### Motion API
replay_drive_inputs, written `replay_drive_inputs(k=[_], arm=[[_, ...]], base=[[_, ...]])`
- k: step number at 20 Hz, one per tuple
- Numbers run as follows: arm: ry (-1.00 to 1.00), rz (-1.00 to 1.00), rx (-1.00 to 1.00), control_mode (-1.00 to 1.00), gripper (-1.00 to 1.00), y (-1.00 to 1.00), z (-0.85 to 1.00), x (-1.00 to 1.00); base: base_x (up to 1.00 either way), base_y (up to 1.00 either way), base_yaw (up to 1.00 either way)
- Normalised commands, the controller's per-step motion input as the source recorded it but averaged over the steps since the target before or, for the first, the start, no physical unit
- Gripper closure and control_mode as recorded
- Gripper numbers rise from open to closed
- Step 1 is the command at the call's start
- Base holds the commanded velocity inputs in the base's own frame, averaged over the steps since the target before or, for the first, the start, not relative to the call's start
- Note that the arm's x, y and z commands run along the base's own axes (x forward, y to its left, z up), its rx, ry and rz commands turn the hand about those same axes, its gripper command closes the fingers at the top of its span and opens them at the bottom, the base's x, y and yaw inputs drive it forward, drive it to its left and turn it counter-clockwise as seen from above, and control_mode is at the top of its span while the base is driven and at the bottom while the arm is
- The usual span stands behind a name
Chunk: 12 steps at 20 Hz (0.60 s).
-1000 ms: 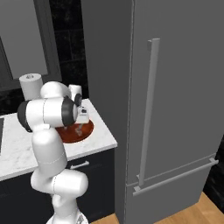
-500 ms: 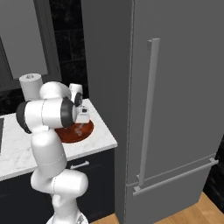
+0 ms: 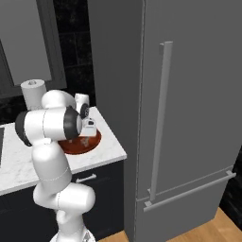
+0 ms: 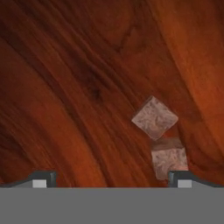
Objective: Grab a lemon wedge from the fridge and one ice cube from the ice bowl, and put them in the glass of lemonade.
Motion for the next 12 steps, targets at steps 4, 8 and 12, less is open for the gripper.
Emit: replay_drive_inputs(k=[4,8,12], arm=[[0.02,0.0,-0.07,-1.0,-1.0,0.09,-0.23,0.0],[0.0,0.0,-0.07,-1.0,-1.0,0.3,-0.03,0.0],[-0.03,0.0,-0.04,-1.0,-1.0,0.2,0.01,0.0]], base=[[0.0,0.0,0.0],[0.0,0.0,0.0],[0.0,0.0,0.0]])
